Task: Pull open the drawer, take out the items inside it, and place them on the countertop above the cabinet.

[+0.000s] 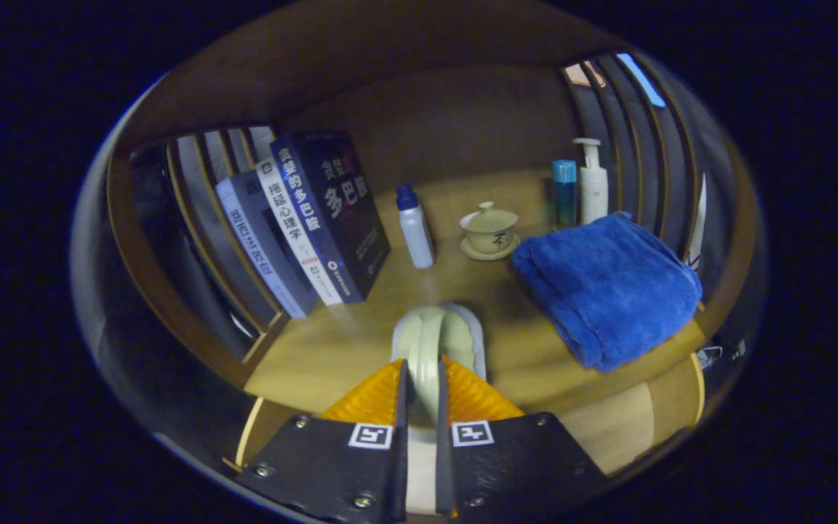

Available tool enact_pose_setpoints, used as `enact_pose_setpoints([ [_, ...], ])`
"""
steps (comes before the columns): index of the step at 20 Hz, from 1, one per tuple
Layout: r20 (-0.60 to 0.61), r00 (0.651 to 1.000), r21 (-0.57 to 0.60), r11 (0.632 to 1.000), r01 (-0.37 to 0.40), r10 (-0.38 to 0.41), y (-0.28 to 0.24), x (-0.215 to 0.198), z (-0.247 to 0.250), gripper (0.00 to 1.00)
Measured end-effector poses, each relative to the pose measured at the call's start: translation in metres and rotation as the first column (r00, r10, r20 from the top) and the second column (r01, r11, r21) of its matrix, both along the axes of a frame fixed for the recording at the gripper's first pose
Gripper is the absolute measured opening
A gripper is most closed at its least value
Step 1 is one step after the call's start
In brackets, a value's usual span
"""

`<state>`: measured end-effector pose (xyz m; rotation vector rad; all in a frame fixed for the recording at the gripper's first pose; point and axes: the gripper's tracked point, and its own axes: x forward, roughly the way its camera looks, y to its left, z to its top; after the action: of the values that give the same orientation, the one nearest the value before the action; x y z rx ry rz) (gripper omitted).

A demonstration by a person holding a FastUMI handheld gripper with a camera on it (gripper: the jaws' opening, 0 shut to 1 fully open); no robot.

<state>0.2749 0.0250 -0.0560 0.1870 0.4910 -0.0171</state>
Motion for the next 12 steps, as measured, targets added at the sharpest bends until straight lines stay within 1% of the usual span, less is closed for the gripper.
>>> enact_pose_setpoints([
  [2, -0.002, 1.000, 0.039, 0.999, 0.012, -0.012, -0.001, 0.017, 0.000, 0.16],
  [4, 0.019, 1.000, 0.026, 0.999, 0.024, -0.025, -0.010, 0.035, 0.003, 0.16],
  [5, 0.027, 0.999, 0.039, 0.999, 0.036, -0.037, -0.013, 0.045, 0.004, 0.16],
  [7, 0.037, 0.997, 0.062, 0.996, 0.060, -0.062, -0.016, 0.053, 0.006, 0.16],
  [9, 0.055, 0.996, 0.048, 0.996, 0.071, -0.074, -0.020, 0.057, 0.007, 0.17],
  [10, 0.062, 0.995, 0.030, 0.997, 0.074, -0.075, -0.020, 0.055, 0.008, 0.19],
  [12, 0.108, 0.991, 0.003, 0.997, 0.073, -0.073, -0.020, 0.042, 0.018, 0.39],
])
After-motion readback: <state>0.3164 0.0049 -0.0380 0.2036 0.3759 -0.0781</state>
